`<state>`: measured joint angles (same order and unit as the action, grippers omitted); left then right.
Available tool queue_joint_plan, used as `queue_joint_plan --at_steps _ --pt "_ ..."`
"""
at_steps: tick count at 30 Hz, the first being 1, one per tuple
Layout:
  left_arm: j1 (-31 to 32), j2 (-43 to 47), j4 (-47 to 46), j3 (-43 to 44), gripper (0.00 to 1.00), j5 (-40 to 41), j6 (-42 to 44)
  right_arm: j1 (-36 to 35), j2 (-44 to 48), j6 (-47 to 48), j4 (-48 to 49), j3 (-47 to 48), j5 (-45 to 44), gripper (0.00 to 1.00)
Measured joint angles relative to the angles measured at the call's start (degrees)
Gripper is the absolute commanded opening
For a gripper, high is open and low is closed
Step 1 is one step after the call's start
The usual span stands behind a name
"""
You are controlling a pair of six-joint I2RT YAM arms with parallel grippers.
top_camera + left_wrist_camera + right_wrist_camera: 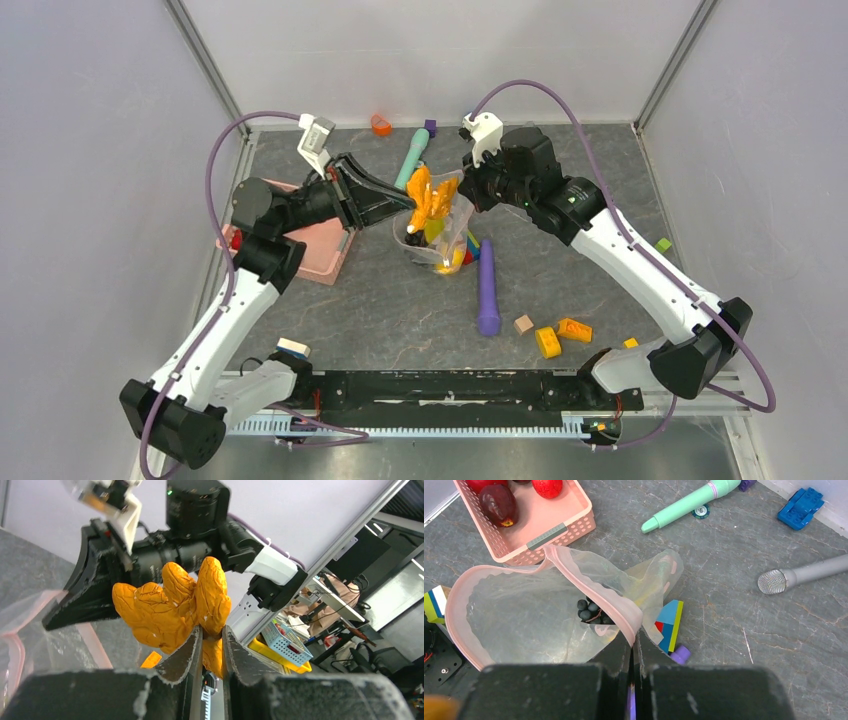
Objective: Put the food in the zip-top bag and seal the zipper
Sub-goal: Place the fake vegetable in the zipper food storage bag.
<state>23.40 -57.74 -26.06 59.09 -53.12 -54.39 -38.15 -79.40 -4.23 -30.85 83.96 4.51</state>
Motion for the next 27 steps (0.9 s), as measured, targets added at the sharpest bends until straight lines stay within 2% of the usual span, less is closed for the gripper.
queue_joint_plan --at_steps 8,16,27 --pt "0.0 0.17 0.81 -6.43 0.02 0.13 -1.22 0.0 0.0 0.0 0.0 0.0 0.0 0.0" --pt "0.02 -0.31 13.84 -6.56 0.02 3.37 5.25 0.0 0.02 -0.02 0.26 0.0 0.0 0.0" --pt "1.9 -4.52 21.33 -6.1 0.02 7.98 12.07 0.0 0.04 -0.5 0.7 -0.44 0.0 0.0"
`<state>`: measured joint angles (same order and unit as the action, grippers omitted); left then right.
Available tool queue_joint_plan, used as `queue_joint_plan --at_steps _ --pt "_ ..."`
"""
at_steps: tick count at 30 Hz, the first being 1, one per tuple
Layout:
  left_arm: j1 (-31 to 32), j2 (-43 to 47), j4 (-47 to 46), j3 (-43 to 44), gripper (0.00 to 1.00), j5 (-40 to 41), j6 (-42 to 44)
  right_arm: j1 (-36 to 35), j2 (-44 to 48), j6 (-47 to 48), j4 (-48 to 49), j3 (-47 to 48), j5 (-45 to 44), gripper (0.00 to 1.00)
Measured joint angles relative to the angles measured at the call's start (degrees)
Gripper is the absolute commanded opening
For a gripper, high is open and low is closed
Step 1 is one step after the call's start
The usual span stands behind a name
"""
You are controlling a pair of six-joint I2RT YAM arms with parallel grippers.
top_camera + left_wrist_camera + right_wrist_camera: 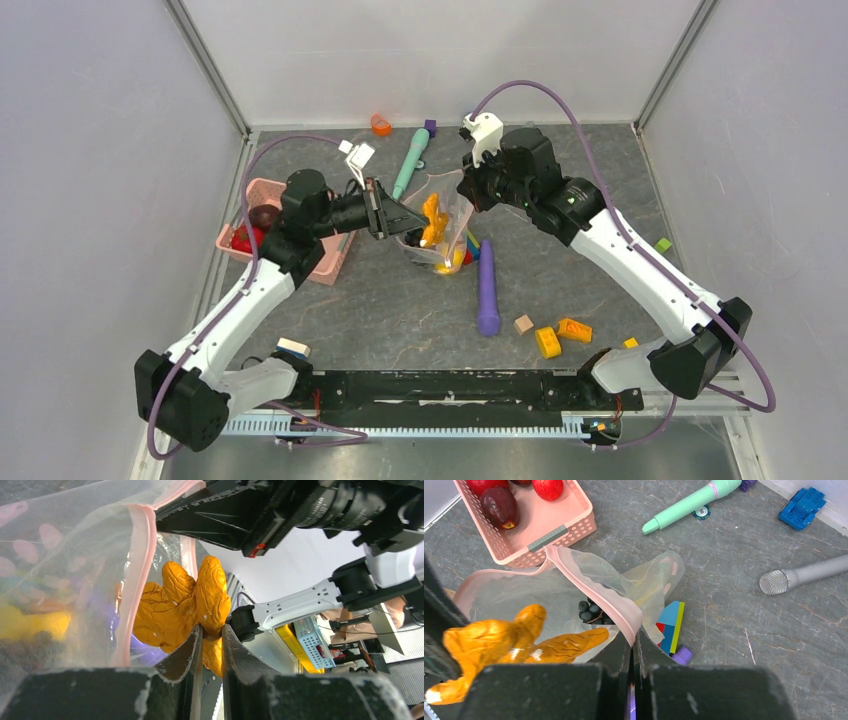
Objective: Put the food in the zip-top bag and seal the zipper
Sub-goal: Place the fake vegetable in the zipper food storage bag.
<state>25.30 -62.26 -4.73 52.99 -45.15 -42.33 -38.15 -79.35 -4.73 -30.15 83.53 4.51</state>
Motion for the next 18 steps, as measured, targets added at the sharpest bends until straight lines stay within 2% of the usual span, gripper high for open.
queue_joint_plan --at_steps 8,10,14,18 --pt "4.22 -4.33 8.0 5.79 0.02 8.44 5.18 0.0 0.72 -0.17 0.72 -1.18 0.0 0.0" --pt "5.33 -4.74 10.21 7.32 0.07 11.76 6.49 0.0 0.94 -0.17 0.85 -1.4 0.04 0.0" --pt "6.84 -5.31 13.92 9.77 0.09 17.07 8.31 0.0 1.38 -0.24 1.01 -1.95 0.31 0.0" --pt "7.93 -6.32 16.55 11.13 0.17 22.27 9.29 0.0 1.62 -0.42 1.05 -2.19 0.79 0.0"
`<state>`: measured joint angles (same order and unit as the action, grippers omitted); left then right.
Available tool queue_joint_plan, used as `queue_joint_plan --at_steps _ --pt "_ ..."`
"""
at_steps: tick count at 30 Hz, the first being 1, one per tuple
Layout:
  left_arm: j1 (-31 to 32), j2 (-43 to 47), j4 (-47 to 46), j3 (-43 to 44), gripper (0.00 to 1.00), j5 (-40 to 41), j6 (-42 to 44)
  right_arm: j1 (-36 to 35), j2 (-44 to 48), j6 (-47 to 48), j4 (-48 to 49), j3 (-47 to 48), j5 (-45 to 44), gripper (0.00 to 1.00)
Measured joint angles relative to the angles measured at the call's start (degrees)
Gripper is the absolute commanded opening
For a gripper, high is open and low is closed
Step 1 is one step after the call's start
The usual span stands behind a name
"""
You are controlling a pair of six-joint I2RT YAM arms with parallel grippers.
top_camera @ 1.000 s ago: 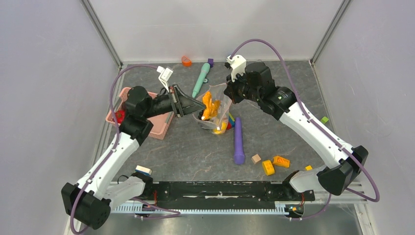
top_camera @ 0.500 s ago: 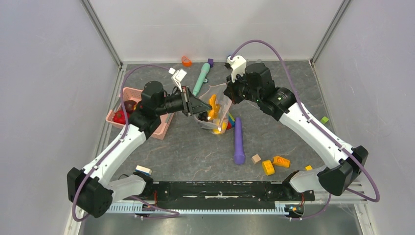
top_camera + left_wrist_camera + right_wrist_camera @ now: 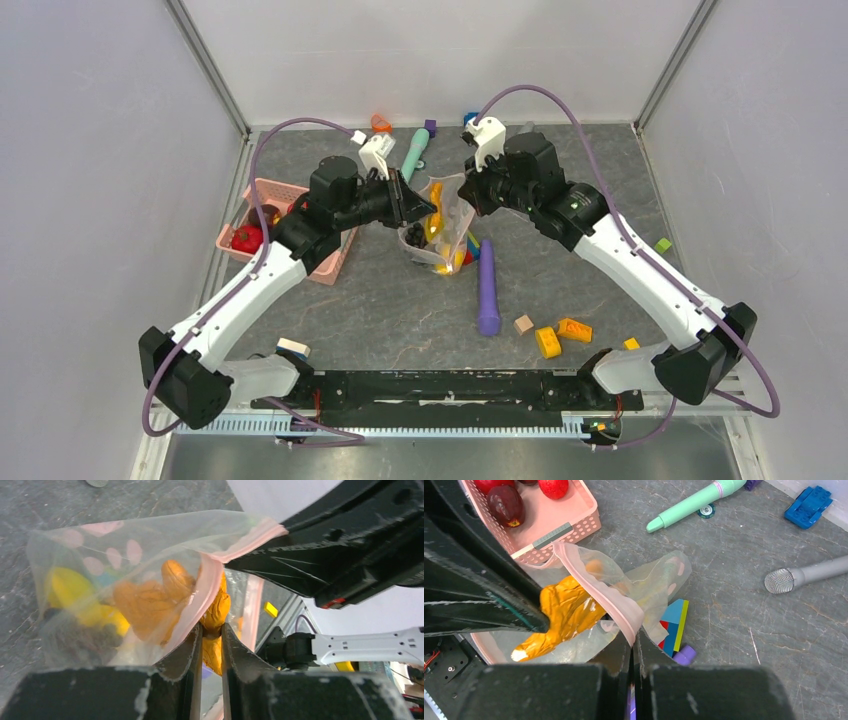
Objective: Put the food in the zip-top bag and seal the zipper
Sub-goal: Place the fake vegetable in the zipper food storage bag.
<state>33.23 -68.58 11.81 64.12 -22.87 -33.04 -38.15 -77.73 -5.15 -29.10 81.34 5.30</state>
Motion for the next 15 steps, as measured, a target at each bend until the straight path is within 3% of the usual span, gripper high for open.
queue_joint_plan --at_steps 1,5,8,15 --pt "0.17 -0.31 0.44 0.15 0.24 0.76 0.17 0.0 0.11 0.0 0.02 -0.15 0.13 0.0" --pt "0.76 -1.22 2.25 0.55 0.74 3.06 1.2 0.0 0.46 0.0 0.07 -0.59 0.28 0.0" --pt "1.03 -1.29 2.8 0.76 0.98 3.34 1.6 0.0 0.46 0.0 0.2 -0.59 0.31 0.0" --pt "1.29 -0.44 2.97 1.25 1.0 2.8 2.03 0.0 0.46 0.0 0.37 -0.59 0.31 0.0"
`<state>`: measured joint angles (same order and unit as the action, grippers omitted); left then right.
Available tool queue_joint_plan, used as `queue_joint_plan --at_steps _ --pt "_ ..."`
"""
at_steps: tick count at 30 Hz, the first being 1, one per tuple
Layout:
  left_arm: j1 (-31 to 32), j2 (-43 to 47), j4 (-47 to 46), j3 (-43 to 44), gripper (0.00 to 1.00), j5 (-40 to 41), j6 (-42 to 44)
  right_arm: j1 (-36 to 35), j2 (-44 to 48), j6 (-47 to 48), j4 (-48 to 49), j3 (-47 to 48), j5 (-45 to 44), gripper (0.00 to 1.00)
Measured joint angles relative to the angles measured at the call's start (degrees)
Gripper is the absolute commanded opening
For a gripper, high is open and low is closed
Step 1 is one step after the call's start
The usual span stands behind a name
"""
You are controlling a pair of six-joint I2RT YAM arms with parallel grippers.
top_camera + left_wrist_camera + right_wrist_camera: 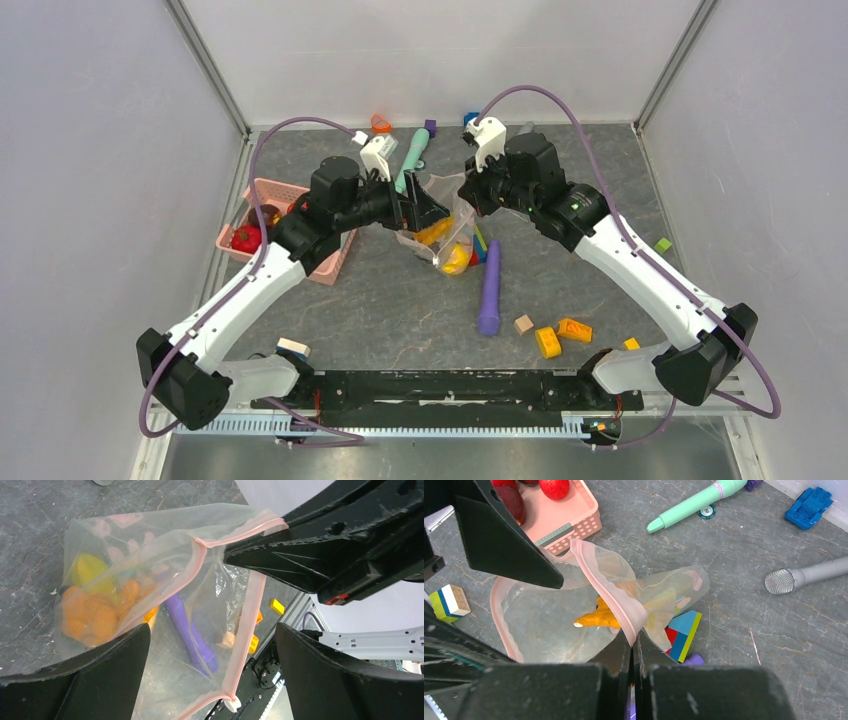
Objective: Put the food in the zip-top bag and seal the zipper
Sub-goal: Place the fake vegetable in the zipper food storage bag, then pick up the fake vegetable from the bin.
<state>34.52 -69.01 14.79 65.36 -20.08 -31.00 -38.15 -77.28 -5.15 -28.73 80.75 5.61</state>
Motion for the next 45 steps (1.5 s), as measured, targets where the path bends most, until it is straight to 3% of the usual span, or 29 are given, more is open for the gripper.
queue_joint_plan --at_steps 6,12,21,27,33,39,45 --pt "0.07 3.02 0.76 0.68 1.0 -0.66 0.04 0.0 0.0 0.02 0.02 -0.02 -0.02 0.0" --pt "0.07 6.73 4.26 3.61 1.0 4.44 0.52 0.0 0.0 0.07 0.33 -0.61 -0.04 0.0" --pt "0.04 7.37 14.84 8.15 1.0 27.82 0.39 0.0 0.09 0.35 0.72 -0.96 -0.48 0.0" --pt "-1.29 4.13 19.8 8.41 1.0 39.06 -0.28 0.0 0.09 0.5 0.79 -0.96 -0.94 0.0" --pt "-8.09 2.99 21.59 8.26 1.0 41.42 -1.31 0.0 0.09 0.68 0.79 -0.96 -1.55 0.0" --pt "-18.95 1.86 20.11 5.31 1.0 38.84 -1.33 0.0 0.09 0.85 0.79 -0.96 -1.66 0.0" --pt "-25.9 -4.9 19.08 2.16 1.0 37.73 -1.09 0.0 0.09 0.96 0.74 -0.96 -1.73 0.0"
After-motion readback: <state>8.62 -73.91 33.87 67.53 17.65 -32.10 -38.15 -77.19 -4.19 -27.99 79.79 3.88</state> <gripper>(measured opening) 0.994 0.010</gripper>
